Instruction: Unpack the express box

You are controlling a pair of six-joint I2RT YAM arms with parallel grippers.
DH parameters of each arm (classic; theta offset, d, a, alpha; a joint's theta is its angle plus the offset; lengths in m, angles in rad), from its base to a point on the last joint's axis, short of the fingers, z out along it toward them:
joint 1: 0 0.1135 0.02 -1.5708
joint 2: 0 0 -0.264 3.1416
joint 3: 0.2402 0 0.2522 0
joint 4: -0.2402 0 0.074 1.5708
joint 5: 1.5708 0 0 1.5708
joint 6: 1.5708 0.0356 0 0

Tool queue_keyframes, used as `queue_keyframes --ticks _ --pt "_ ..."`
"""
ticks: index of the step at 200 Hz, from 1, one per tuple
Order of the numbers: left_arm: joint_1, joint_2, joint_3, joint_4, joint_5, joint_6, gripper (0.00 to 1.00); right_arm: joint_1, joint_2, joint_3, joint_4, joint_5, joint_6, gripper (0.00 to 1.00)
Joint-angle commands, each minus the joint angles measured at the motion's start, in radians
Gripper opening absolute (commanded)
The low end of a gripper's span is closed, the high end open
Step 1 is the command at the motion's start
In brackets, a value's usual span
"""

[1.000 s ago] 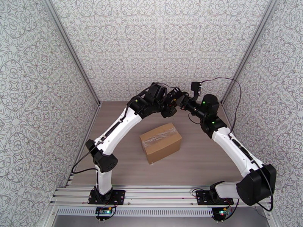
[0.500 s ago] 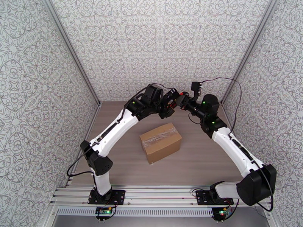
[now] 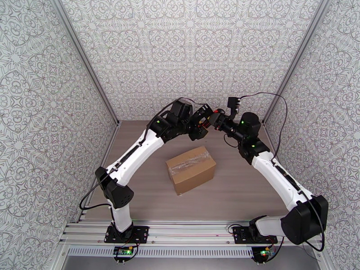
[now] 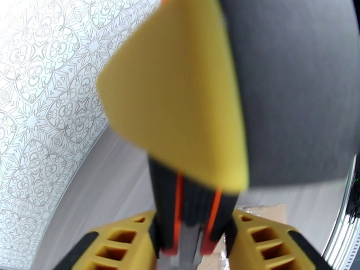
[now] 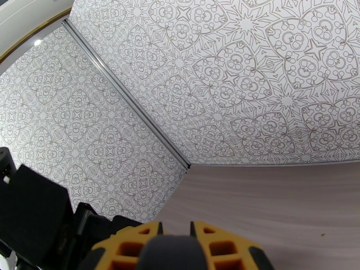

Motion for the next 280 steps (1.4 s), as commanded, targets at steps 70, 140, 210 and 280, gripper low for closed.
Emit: queue_keyframes --ticks 70,140,210,280 --pt "0.001 0.021 0.01 0.034 0.054 -0.003 0.26 0.004 -0.011 -0.018 0.057 -0.013 0.009 0.08" --pt "-0.026 -0.087 -0.148 0.228 0.017 0.058 0.2 0.005 -0.019 -0.087 0.103 -0.015 -0.091 0.41" --pt "-0.036 -0.115 -0.191 0.27 -0.051 0.124 0.17 0.005 -0.035 -0.095 0.084 -0.004 -0.148 0.28" --pt "-0.023 -0.11 -0.183 0.212 -0.055 0.165 0.2 0.005 -0.051 -0.098 0.099 0.013 -0.155 0.07"
